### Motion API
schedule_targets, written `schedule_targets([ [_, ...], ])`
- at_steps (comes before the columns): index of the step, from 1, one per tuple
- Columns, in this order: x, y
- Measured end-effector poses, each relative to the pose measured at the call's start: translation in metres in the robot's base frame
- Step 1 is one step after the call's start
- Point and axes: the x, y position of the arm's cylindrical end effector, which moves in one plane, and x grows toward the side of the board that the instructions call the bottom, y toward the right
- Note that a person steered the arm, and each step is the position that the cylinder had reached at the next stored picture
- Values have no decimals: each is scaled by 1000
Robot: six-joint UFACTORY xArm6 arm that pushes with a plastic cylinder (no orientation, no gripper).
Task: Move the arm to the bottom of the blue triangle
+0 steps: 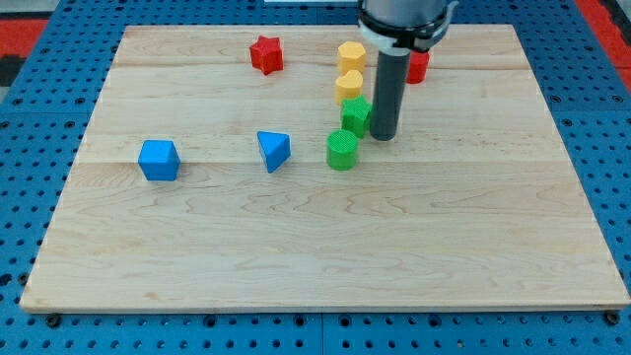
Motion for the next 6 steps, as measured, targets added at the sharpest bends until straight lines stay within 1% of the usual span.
schedule_targets([
  [1, -20, 1],
  [2, -28, -15],
  [3, -14, -25],
  [4, -26, 13],
  [5, 47, 76],
  [6, 149, 39],
])
